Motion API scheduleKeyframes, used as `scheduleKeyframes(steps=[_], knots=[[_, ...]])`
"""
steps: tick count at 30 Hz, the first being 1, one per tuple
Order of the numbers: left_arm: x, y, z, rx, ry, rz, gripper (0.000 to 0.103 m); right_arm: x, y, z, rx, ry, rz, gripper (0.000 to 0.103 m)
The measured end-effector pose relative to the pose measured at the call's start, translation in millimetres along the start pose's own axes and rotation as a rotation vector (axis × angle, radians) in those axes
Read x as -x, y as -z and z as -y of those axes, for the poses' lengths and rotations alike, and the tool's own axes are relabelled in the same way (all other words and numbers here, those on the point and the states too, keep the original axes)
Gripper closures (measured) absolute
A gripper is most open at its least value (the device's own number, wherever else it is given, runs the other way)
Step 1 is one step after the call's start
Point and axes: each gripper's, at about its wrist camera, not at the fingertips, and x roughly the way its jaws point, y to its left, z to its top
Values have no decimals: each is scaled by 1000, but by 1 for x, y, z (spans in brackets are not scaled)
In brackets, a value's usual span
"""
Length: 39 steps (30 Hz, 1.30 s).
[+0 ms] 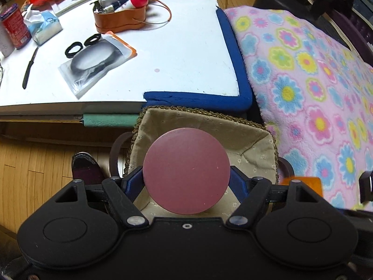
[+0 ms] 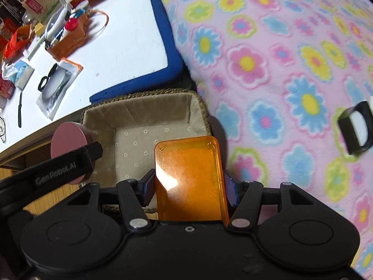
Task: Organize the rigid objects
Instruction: 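Carry both items to the basket and release them inside, then lift both tools out of the basket and move toward the blanket items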
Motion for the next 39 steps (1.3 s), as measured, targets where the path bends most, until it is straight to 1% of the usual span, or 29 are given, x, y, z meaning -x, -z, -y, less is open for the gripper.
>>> scheduleKeyframes(steps=[2,4,6,8,12,14,17,21,25,30,39], knots=[[-2,-2,0,2,-44,3,32,-9,-5,-5,10,9,-12,43],[-6,-3,-3,17,-61,-12,32,-16,-7,-8,13,7,-24,43],[-10,-4,-6,33,-63,-36,31,-23,-10,-9,12,4,-37,43],[-12,-4,-7,37,-56,-49,28,-29,-10,-9,11,5,-44,42],[-13,-4,-4,30,-71,-51,26,-37,-9,-6,17,1,-46,37],[-14,-4,-3,26,-72,-58,26,-40,-9,-5,13,-5,-49,37],[-15,-3,0,18,-69,-71,21,-40,-8,-1,12,-7,-51,37],[-18,-3,4,-2,-91,-87,18,-42,-7,2,18,15,-52,36],[-22,-2,4,-6,-100,-112,18,-44,-5,4,25,24,-56,36],[-22,-2,5,-14,-119,-111,16,-48,-5,4,26,18,-64,36],[-24,-2,6,-20,-128,-110,15,-51,-6,1,28,19,-71,36]])
